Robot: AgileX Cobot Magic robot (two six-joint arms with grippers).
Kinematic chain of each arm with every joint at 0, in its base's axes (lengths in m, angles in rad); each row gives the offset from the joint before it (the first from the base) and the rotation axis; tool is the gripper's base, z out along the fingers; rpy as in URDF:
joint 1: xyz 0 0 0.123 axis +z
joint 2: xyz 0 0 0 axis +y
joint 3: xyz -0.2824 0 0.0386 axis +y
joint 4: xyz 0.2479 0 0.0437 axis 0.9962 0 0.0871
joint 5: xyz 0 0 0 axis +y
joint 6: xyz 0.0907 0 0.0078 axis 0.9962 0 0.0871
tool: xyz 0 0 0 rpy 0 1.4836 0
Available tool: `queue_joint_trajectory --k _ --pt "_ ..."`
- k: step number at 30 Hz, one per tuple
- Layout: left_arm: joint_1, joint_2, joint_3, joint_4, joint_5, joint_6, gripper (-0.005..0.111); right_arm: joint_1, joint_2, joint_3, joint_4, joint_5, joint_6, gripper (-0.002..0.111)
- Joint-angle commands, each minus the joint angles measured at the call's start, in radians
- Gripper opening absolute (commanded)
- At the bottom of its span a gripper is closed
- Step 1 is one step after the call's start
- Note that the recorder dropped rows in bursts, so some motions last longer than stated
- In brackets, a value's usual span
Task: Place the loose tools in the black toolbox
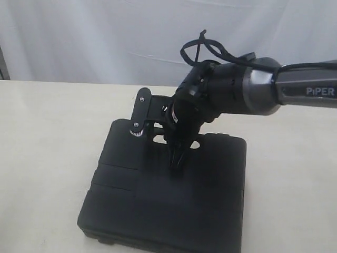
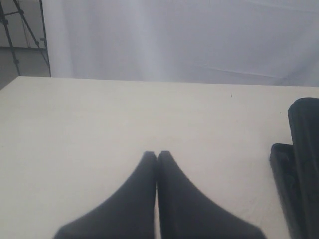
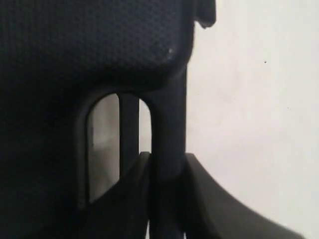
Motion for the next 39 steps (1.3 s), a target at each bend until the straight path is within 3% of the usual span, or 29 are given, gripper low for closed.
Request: queue_joint_trajectory --k 1,7,16,20,23,33,39 --pt "-0.002 -0.003 0.002 -0.002 0.000 -0.001 0.000 -0.012 -0.008 -0.001 -0.181 -0.026 0.120 0.031" --pt "-0.002 -0.003 0.002 -0.002 0.000 -0.001 0.000 -0.012 -0.008 -0.001 -0.488 -0.074 0.376 0.032" --pt "-0.002 -0.003 0.002 -0.002 0.000 -0.001 0.000 -0.012 -0.008 -0.001 -0.469 -0.055 0.437 0.034" --pt "-0.002 -0.003 0.002 -0.002 0.000 -0.001 0.000 -0.012 -0.008 -0.001 -0.461 -0.022 0.437 0.058" --pt "-0.002 -0.003 0.002 -0.002 0.000 -0.001 0.000 -0.009 -0.008 -0.001 -0.448 0.002 0.437 0.069" --pt "-0.002 -0.003 0.002 -0.002 0.000 -0.001 0.000 -0.007 -0.093 -0.001 -0.446 0.107 0.520 0.069" --pt "-0.002 -0.003 0.002 -0.002 0.000 -0.001 0.000 -0.007 -0.267 -0.001 -0.409 0.304 0.551 0.057"
